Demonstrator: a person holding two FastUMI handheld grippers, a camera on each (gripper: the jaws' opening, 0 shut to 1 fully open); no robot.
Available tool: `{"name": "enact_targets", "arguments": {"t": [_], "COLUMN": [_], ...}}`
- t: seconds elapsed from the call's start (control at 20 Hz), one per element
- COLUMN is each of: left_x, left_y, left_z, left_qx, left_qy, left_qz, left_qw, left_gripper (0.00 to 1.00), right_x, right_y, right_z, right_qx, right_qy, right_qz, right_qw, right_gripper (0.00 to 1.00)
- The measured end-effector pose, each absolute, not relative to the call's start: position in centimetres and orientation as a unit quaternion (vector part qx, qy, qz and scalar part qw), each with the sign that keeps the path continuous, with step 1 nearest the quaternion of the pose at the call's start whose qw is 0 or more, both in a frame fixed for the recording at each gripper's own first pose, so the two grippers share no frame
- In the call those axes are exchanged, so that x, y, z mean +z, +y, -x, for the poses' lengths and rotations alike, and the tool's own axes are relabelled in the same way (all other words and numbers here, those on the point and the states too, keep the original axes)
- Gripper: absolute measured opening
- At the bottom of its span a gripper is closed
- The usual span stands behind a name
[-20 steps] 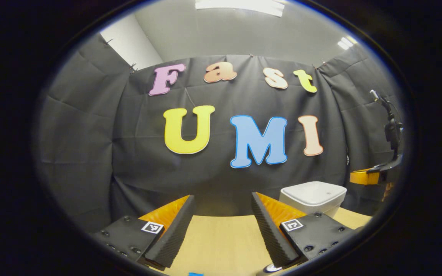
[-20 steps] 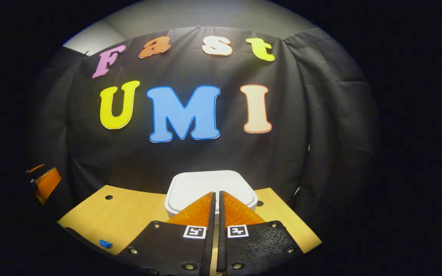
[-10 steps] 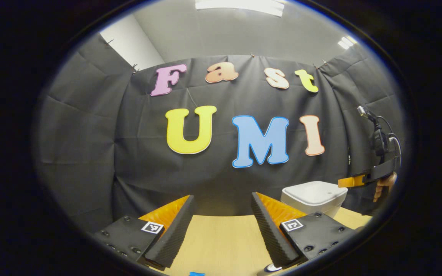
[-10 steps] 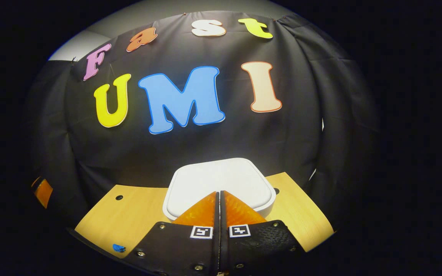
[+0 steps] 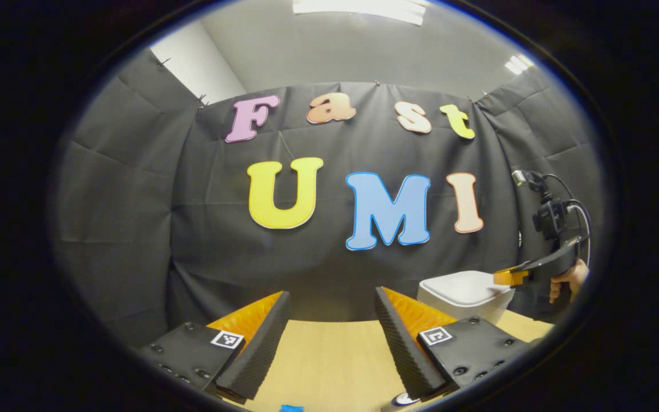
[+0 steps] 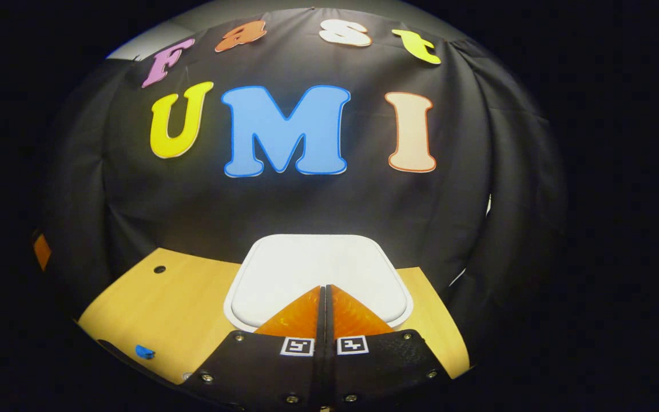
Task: Press the lid of the desktop garbage bin to open it, pick up the crumpled paper on the desktop and throw it into the bin, then pick up the pop can on the desktop and drop it into the bin, and finally close the garbage bin lid.
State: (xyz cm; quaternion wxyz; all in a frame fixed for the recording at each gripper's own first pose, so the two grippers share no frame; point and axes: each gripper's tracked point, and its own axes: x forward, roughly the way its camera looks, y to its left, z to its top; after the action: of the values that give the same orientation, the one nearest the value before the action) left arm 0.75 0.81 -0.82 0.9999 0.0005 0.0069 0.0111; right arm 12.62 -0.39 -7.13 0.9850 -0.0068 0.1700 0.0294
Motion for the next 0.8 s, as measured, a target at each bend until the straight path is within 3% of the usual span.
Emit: {"name": "enact_targets", "arguments": {"t": [0.2,0.45,0.8], "left_x": [-0.9,-1.2,-1.9], "left_y": [1.0,1.4,0.9], "left_z": [-0.7,-0.8,-1.4], "left_qx": [0.012,0.016,0.011], "left_qy": [0.008,0.012,0.019], "left_qz": [0.0,0.001,0.007], "left_qw": [1.0,1.0,1.0], "left_gripper": [0.94,0.98,0.96], "right_x": [-7.9,-8.4,-9.0], "right_y": [-0.1,0.0,0.1], "right_z": [-13.1,-13.1,-13.0], "right_qx": [0.034,0.048,0.07], "right_qy": [0.19,0.21,0.235], "right_qz": [0.032,0.027,-0.017], "right_qw": [0.981,0.976,0.969], "right_gripper": [0.0,0.01,0.01]}}
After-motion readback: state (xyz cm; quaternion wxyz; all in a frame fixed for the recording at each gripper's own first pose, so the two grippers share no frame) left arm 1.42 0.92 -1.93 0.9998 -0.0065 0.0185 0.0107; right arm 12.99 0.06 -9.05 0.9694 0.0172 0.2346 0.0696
